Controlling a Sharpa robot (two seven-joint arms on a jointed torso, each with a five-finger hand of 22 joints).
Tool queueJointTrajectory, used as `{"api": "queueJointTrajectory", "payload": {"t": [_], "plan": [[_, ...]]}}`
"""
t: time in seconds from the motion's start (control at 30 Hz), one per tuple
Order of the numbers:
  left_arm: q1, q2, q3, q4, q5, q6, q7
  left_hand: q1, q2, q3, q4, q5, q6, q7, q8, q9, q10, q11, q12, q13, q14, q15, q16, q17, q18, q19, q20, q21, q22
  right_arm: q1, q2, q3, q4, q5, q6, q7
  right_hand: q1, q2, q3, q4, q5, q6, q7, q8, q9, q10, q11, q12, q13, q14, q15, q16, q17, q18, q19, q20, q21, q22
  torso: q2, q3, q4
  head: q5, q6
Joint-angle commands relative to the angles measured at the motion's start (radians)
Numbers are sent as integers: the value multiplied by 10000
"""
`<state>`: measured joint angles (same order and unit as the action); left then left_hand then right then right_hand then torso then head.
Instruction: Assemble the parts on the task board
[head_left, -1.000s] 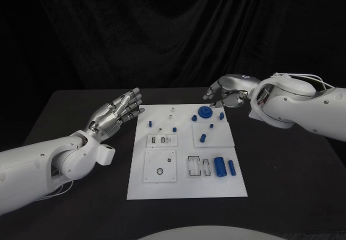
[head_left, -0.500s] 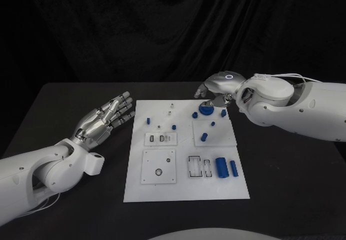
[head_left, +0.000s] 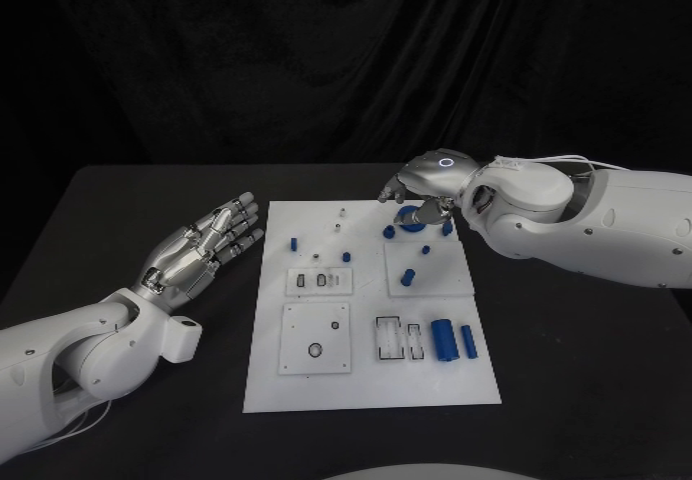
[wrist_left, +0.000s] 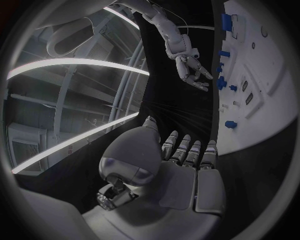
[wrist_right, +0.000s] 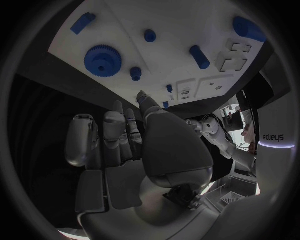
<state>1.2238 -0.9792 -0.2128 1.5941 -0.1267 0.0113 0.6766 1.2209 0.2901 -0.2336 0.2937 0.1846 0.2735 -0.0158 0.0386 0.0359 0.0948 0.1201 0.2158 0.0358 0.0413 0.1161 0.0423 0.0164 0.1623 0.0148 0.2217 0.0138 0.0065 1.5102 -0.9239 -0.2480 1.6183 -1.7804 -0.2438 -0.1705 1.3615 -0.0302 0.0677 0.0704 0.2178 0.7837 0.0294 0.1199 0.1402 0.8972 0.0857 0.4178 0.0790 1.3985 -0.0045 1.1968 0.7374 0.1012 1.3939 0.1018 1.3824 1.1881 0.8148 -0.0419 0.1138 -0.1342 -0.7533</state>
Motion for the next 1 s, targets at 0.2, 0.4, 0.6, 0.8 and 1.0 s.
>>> {"api": "queueJointTrajectory", "payload": {"t": [0.2, 0.4, 0.6, 0.8, 1.0], "plan": [[35, -14, 8, 45, -36, 109, 2063, 111, 33, 61, -3, 84, -12, 79, -25, -13, -87, 35, 8, -17, -77, 21, -58, -21, 111, -57, -2, -51, -9, -55, -138, 5, 142, -202, 56, -248, -87, -46, 86, 80, 248, 132, -13, -67, 50, 52, 25, -212, 0, 100, 34, 29, 73, -212, 64, 23, 50, 61, 12, -51, 12, 42, 162], [34, 13, 8, 5, -36, 164, 2047, 118, 32, 69, -2, 112, -9, 89, -24, -12, -94, 39, 11, -17, -88, 9, -65, -24, 114, -63, -7, -57, -12, -74, -160, 5, 110, -203, 117, -191, -73, -72, 163, 76, 339, 172, -3, -94, 77, -94, 64, -391, -24, 97, 36, -3, 65, -206, 47, 28, 39, 56, 21, -56, 32, -17, 141], [34, 31, 8, -43, -36, 199, 2039, 130, 39, 89, -1, 159, -20, 105, -26, -14, -114, 44, -4, -21, -95, 8, -68, -25, 116, -65, -11, -59, -13, -179, -172, 5, 71, -203, 97, -113, -18, -101, 297, 34, 633, 226, 59, -128, 112, -91, 76, -512, -10, 107, 41, -7, 121, -208, 44, 32, 45, 92, 10, -26, -14, 33, 65], [34, 50, 8, -80, -36, 257, 2022, 138, 40, 108, 1, 206, -39, 114, -30, -17, -134, 43, -18, -24, -95, 23, -65, -24, 116, -64, -6, -57, -12, -286, -109, 5, -49, -121, 128, -27, 29, -145, 435, -13, 923, 245, 70, -173, 137, -65, 84, -608, 3, 109, 35, -14, 157, -207, 35, 31, 43, 110, 2, -30, -15, 65, -14], [33, 74, 8, -122, -36, 321, 2000, 144, 41, 123, 1, 239, -45, 124, -32, -18, -146, 44, -23, -25, -95, 37, -63, -23, 115, -61, 5, -54, -9, -414, 35, 5, -209, 15, 358, 55, 111, -180, 659, -89, 1266, 318, 126, -197, 175, -5, 98, -708, 16, 97, 62, -8, 213, -206, 19, 52, 40, 128, 0, -28, -24, 82, -90]]}}
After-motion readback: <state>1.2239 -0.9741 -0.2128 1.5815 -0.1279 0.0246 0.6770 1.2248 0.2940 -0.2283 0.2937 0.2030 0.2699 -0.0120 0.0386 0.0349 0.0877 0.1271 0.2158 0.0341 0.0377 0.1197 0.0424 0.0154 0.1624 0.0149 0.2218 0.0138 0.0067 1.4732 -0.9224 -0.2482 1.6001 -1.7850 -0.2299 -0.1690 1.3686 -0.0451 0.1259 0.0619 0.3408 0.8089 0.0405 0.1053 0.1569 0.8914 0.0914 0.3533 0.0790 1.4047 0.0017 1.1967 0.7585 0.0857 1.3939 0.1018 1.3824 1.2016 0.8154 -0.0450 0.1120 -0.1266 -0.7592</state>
